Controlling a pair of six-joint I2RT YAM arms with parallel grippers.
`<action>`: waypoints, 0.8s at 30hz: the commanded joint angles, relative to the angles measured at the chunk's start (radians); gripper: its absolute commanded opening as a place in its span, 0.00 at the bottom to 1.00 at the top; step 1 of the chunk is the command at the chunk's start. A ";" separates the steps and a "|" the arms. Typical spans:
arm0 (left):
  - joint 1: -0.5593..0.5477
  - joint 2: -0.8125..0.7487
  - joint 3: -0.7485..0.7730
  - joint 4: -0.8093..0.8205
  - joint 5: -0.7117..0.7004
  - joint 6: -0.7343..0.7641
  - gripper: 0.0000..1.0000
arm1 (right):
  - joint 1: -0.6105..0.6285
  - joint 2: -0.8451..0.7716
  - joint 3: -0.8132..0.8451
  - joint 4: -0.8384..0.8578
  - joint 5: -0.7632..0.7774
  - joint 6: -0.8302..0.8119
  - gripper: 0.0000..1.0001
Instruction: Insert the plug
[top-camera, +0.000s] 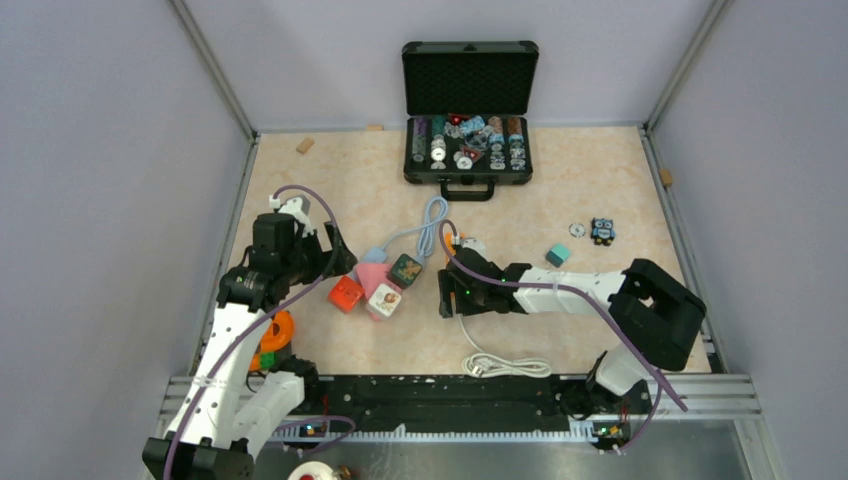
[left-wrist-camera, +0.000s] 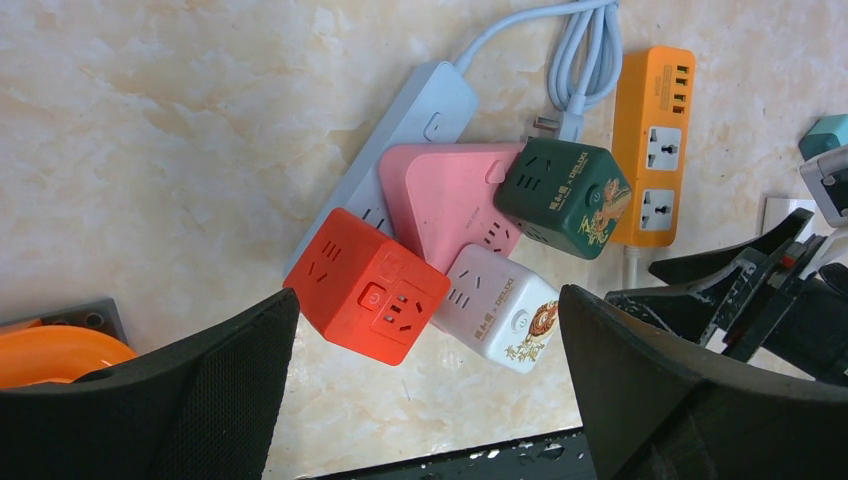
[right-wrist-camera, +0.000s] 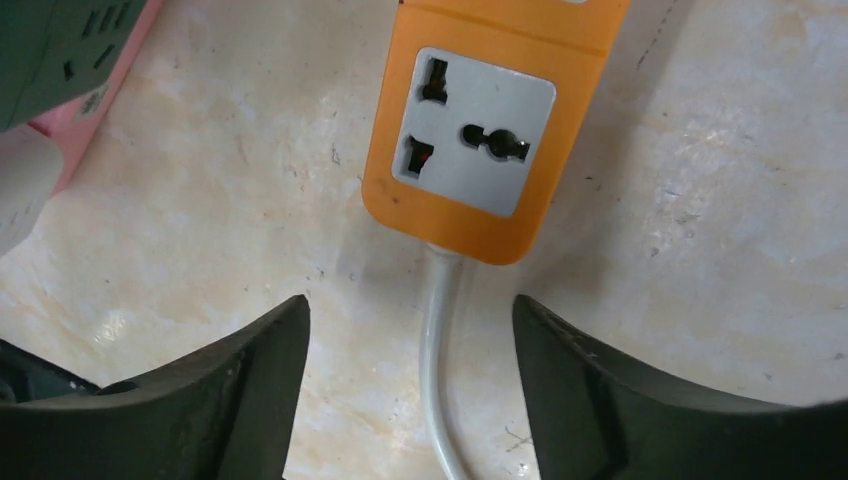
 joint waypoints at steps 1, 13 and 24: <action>-0.002 0.002 -0.003 0.037 0.008 0.008 0.99 | 0.011 -0.067 -0.040 -0.097 -0.038 -0.070 0.81; -0.002 0.000 -0.001 0.037 0.015 0.009 0.99 | -0.142 -0.258 -0.129 -0.024 -0.158 -0.170 0.99; -0.002 -0.006 -0.003 0.040 0.027 0.012 0.99 | -0.339 -0.332 -0.029 -0.258 0.076 -0.239 0.99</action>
